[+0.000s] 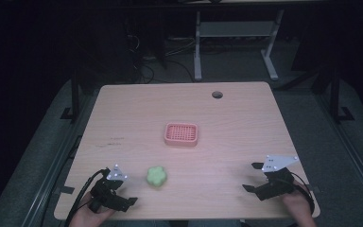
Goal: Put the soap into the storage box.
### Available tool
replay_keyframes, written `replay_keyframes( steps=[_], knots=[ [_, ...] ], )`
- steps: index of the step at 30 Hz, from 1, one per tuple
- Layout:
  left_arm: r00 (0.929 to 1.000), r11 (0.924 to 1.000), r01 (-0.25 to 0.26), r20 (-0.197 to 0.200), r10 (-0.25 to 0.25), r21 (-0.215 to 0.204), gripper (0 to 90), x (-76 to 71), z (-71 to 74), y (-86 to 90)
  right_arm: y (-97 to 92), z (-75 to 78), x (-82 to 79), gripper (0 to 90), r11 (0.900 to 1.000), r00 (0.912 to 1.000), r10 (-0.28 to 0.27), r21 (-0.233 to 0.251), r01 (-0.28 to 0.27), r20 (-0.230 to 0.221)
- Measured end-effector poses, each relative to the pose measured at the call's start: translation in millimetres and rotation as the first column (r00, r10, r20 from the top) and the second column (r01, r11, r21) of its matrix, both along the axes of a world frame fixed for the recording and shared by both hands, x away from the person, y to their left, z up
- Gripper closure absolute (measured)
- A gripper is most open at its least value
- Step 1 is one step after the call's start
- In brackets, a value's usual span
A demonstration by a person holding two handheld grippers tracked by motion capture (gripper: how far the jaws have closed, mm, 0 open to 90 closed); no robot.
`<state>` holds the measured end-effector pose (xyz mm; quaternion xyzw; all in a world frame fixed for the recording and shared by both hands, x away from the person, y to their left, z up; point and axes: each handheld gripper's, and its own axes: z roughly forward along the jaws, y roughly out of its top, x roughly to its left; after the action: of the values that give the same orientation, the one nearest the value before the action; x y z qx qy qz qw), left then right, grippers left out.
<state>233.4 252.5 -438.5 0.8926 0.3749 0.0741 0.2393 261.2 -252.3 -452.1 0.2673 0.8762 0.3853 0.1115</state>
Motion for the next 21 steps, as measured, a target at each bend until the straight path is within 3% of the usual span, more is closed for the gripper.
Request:
replay_keyframes(
  steps=[8, 21],
  knots=[
    [1.0000, 0.9999, 0.002, 0.001, -0.002, -0.012, 18.0, 1.1, 2.2, -3.3, -0.6, -0.3, -0.2, 13.8, 1.0000, 1.0000, -0.004, 0.001, 0.004, 0.000],
    [0.9987, 0.9987, 0.045, 0.021, -0.046, 0.025, 18.0, 15.6, 18.9, -29.4, -1.9, -1.8, 0.6, 13.8, 1.0000, 1.0000, -0.004, 0.003, 0.004, 0.000]
  ],
)
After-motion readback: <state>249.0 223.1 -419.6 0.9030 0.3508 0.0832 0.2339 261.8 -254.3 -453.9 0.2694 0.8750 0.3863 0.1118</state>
